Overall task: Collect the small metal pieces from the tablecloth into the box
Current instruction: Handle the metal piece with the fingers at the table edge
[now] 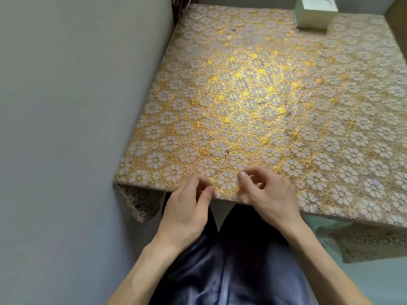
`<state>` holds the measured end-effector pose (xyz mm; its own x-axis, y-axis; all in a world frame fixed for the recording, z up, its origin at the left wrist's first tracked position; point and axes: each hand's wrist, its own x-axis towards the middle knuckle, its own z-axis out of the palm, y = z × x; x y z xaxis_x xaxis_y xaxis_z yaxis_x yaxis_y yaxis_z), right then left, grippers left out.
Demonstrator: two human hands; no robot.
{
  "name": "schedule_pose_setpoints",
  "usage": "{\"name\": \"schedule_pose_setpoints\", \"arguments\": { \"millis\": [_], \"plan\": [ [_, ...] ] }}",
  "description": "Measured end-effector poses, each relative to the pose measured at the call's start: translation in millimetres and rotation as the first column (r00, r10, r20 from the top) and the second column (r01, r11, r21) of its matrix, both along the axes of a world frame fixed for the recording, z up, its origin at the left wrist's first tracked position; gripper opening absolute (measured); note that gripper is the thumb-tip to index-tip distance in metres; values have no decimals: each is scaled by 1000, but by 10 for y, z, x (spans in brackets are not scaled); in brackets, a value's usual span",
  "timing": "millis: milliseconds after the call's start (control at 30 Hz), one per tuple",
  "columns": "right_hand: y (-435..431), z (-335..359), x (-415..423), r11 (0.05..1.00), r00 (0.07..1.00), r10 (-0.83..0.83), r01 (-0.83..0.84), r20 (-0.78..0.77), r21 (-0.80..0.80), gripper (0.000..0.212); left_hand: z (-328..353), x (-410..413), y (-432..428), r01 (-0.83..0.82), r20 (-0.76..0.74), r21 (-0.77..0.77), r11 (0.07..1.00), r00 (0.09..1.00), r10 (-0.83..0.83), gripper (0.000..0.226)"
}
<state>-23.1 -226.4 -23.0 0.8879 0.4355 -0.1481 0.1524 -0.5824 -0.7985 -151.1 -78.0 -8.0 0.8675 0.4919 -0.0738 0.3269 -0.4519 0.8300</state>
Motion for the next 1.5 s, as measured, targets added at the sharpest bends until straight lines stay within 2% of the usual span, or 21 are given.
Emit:
{"name": "schedule_pose_setpoints", "arguments": {
  "millis": [100, 167, 433, 533, 633, 700, 833, 967, 1100, 1167, 1300, 1400, 1500],
  "plan": [
    [70, 67, -61, 995, 916, 36, 3, -399, 98, 36, 65, -64, -83, 59, 10, -53, 997, 998, -59, 7],
    [108, 68, -95, 981, 858, 35, 67, -512, 181, 35, 77, -102, -107, 94, 6, -72, 993, 996, -94, 7],
    [197, 34, -97, 960, 786, 35, 145, -617, 239, 14, 40, -211, -83, 231, -76, -100, 968, 968, -239, 6],
    [163, 34, -106, 949, 776, 58, 152, -628, 276, 11, 22, -187, 1, 177, -125, -27, 984, 976, -179, 4],
    [155, 50, -116, 949, 778, 46, 162, -627, 270, 10, 23, -36, 119, 69, -61, 70, 995, 996, -65, 11],
    [142, 58, -122, 946, 775, 57, 159, -630, 281, 11, 28, 114, 201, 52, -14, 148, 988, 999, -51, 18],
    [103, 84, -128, 938, 761, 71, 169, -645, 303, 10, -50, 435, 313, 218, -56, 331, 918, 976, -211, 28],
    [60, 64, -111, 925, 742, 77, 196, -666, 327, 9, -167, 633, 360, 411, -135, 458, 788, 909, -395, 36],
    [28, 48, -110, 909, 743, 77, 222, -665, 354, 10, -240, 637, 418, 377, -42, 509, 774, 909, -415, 26],
    [24, 79, -87, 914, 763, 64, 215, -643, 345, 13, -229, 584, 433, 372, -28, 465, 803, 913, -407, 27],
    [-12, 265, 96, 950, 862, 122, 43, -493, 310, 16, -68, 440, 487, 380, -67, 381, 843, 921, -385, 28],
    [42, 474, 331, 964, 931, 177, -98, -319, 248, 11, 209, 360, 487, 369, -66, 167, 914, 930, -363, 20],
    [174, 626, 570, 964, 972, 209, -186, -108, 190, 11, 482, 351, 442, 323, -40, -102, 941, 944, -328, 20]
  ]
}}
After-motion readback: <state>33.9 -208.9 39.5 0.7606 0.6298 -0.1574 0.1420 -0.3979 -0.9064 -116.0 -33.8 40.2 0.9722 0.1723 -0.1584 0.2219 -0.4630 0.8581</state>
